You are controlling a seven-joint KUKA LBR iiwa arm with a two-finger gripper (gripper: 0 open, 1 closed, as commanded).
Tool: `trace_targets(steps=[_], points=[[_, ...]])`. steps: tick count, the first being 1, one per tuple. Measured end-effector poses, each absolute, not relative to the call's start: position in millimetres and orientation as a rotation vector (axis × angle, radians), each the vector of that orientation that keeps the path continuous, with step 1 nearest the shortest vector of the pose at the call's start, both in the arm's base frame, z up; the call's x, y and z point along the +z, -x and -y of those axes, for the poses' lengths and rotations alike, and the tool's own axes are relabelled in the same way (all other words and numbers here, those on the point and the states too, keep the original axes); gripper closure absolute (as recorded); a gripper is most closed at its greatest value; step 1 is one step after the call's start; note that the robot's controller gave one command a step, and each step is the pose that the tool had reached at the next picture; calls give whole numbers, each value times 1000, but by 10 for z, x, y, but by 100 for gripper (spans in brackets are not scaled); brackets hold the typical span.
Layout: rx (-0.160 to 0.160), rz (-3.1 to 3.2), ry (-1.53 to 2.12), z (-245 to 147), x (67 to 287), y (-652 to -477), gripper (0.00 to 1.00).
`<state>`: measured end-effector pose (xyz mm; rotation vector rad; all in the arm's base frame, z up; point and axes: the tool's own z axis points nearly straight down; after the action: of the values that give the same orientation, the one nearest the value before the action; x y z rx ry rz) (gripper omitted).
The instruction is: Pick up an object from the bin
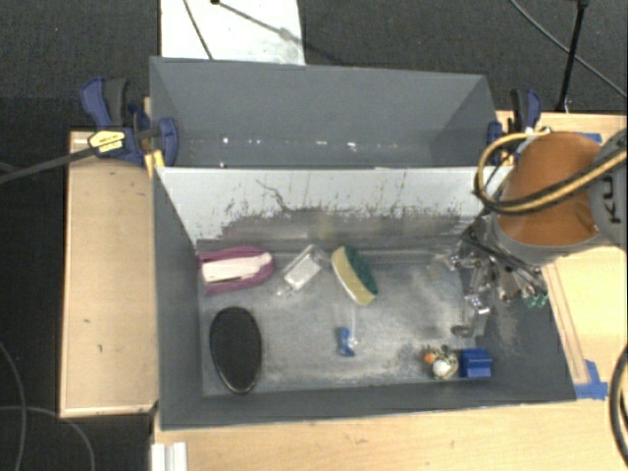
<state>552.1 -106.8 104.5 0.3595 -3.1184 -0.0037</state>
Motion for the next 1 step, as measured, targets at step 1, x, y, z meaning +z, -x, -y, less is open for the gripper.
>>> trace_targets(steps=[1], points=[[2, 3078, -626, 1505, 1056, -5019, 0]])
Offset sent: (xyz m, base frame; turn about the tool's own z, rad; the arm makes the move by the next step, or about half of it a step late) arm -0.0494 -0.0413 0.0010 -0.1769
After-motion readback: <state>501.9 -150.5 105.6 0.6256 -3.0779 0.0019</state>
